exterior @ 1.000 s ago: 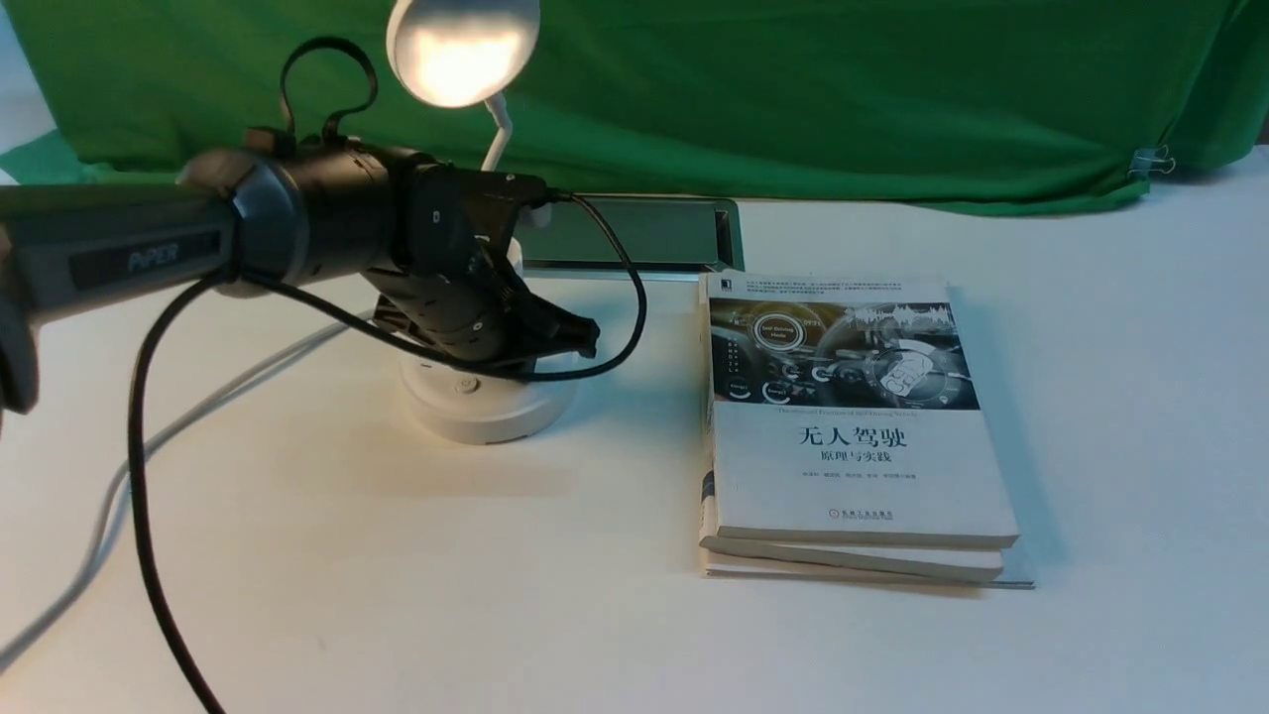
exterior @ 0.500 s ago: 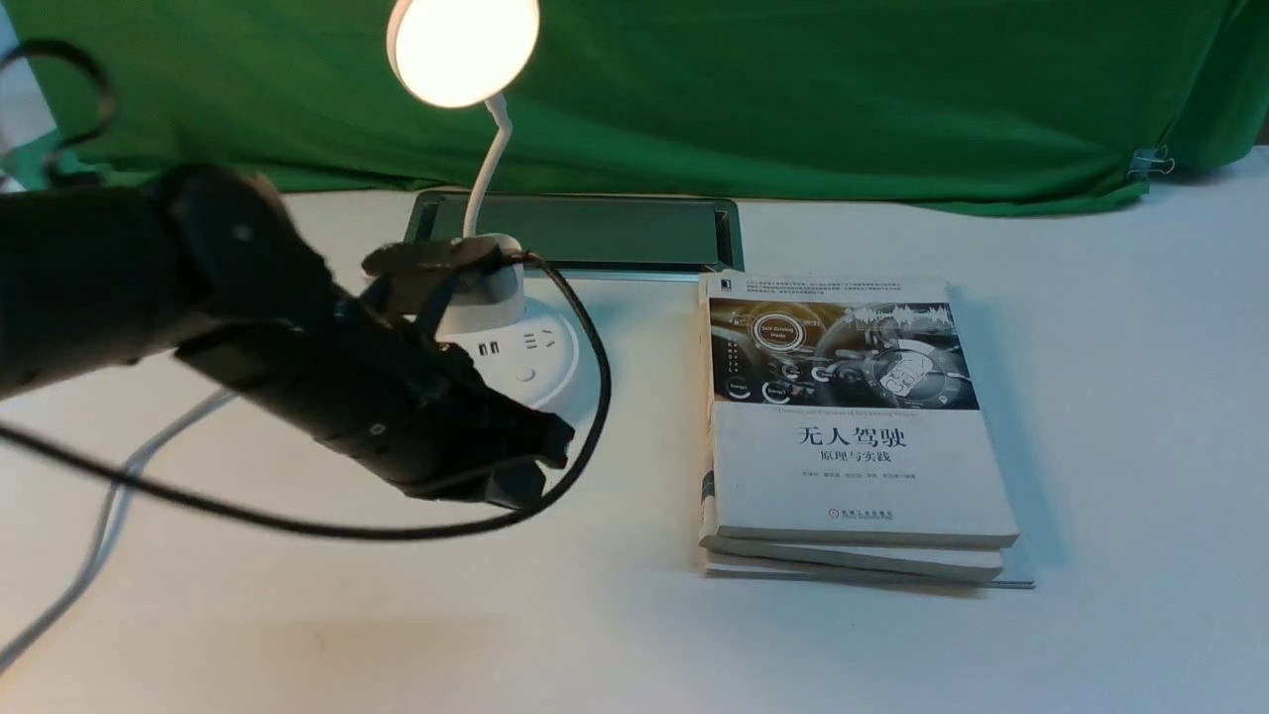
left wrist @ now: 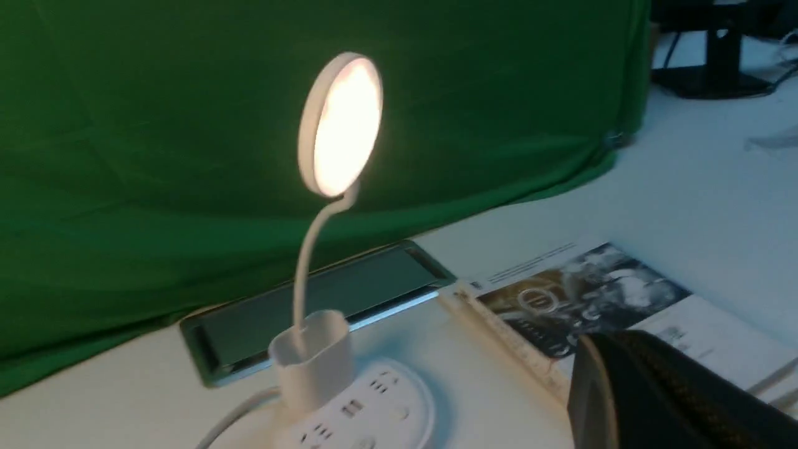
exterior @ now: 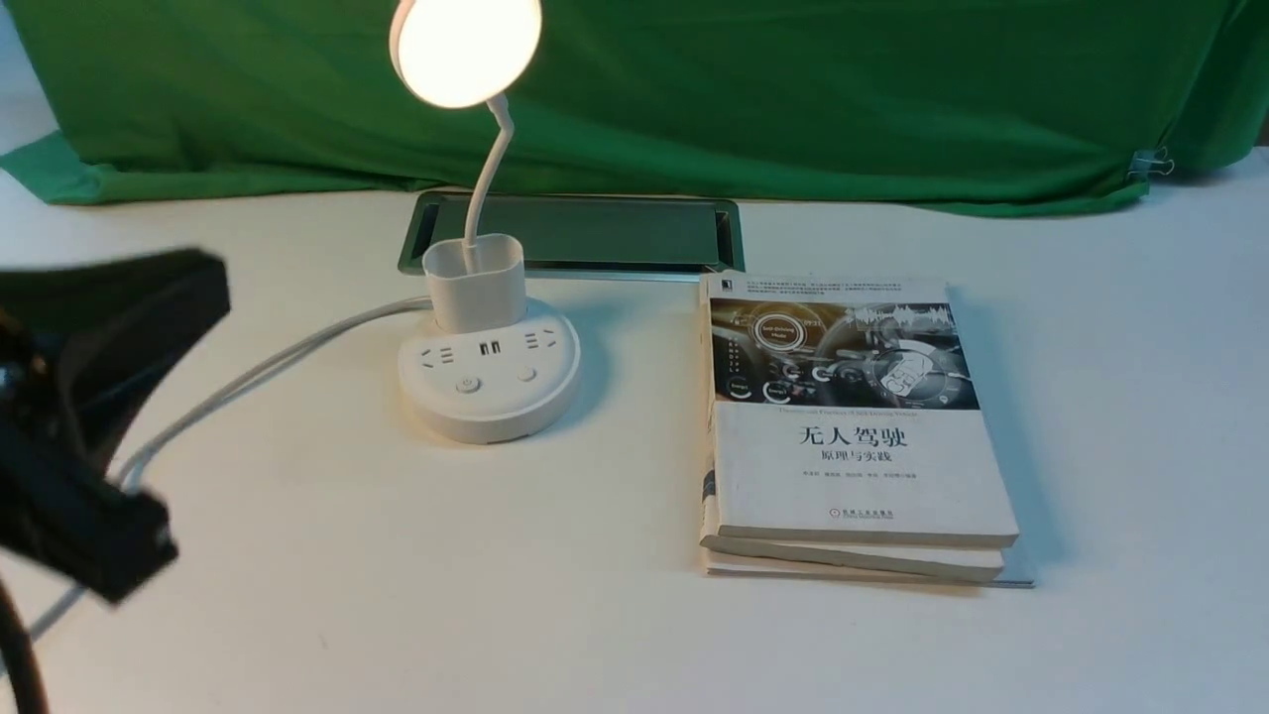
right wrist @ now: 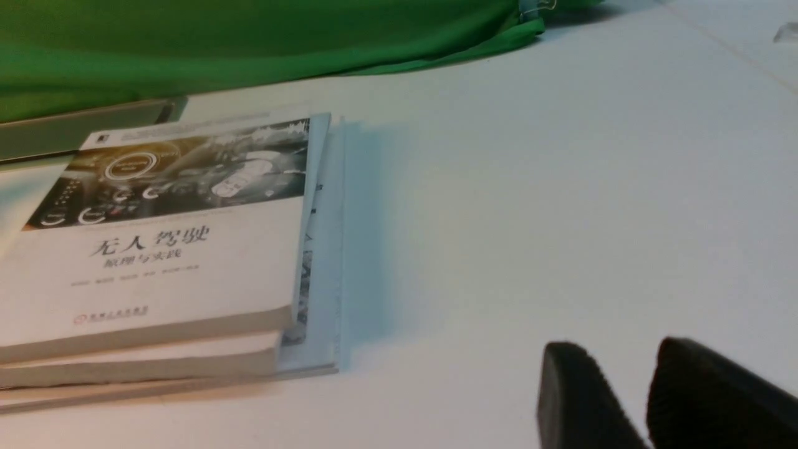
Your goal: Turn on the desk lamp on the white desktop with your hand.
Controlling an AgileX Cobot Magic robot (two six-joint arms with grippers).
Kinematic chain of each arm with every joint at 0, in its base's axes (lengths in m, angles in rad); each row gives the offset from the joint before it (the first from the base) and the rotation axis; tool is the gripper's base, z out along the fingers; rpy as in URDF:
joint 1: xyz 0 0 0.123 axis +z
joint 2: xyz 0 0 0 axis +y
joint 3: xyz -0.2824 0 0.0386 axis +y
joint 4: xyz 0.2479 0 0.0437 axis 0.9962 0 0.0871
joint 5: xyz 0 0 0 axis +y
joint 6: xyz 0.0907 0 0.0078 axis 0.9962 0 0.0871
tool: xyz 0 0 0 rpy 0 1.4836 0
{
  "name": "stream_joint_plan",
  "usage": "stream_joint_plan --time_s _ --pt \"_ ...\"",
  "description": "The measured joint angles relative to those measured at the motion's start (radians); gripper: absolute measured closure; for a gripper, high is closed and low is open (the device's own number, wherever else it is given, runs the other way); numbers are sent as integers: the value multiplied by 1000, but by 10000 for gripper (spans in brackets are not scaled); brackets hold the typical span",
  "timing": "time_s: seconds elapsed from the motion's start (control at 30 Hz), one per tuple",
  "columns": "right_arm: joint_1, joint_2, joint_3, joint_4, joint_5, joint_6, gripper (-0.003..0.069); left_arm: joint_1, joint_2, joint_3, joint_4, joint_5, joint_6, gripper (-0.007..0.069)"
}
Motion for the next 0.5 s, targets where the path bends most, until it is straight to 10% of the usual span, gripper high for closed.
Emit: stream_joint_plan --time_s 0.5 --pt "0 0 0 0 0 0 418 1 -188 433 178 -46 -185 624"
